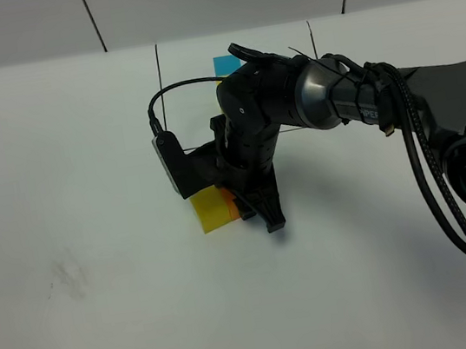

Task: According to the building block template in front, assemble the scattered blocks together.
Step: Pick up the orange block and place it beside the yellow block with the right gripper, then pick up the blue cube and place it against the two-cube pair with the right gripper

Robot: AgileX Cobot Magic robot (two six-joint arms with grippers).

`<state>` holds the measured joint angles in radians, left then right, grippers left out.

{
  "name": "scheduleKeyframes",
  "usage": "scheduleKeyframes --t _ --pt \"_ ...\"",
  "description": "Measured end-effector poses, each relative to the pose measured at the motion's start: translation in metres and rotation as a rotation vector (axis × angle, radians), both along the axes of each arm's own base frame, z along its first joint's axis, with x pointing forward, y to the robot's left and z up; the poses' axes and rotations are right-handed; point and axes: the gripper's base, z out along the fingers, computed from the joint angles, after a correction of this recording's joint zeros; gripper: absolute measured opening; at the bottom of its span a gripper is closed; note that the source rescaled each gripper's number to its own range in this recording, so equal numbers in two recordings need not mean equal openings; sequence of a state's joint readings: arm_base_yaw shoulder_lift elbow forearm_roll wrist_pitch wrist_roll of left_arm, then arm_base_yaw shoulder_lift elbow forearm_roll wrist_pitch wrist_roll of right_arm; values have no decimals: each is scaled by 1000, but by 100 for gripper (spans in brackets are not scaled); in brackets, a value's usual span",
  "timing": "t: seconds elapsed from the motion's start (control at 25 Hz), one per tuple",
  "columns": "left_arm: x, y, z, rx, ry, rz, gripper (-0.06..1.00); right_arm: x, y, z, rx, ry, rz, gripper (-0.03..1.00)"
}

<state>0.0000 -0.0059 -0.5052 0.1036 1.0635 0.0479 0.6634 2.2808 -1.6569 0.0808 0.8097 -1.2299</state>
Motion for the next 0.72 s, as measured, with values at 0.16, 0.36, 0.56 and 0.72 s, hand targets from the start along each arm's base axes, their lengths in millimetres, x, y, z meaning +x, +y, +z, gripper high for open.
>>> scheduleKeyframes --t 0.16,0.36,0.56,0.72 --pt "0 0 0 0 0 0 0 2 1 1 18 -17 -12 68" --pt "0 0 0 3 0 2 0 3 2 3 36 -19 -43 79" --pt "0 0 0 3 0 2 0 1 -1 12 29 -16 -62 79" --pt "0 0 0 3 0 2 0 0 -5 39 27 -61 -84 79"
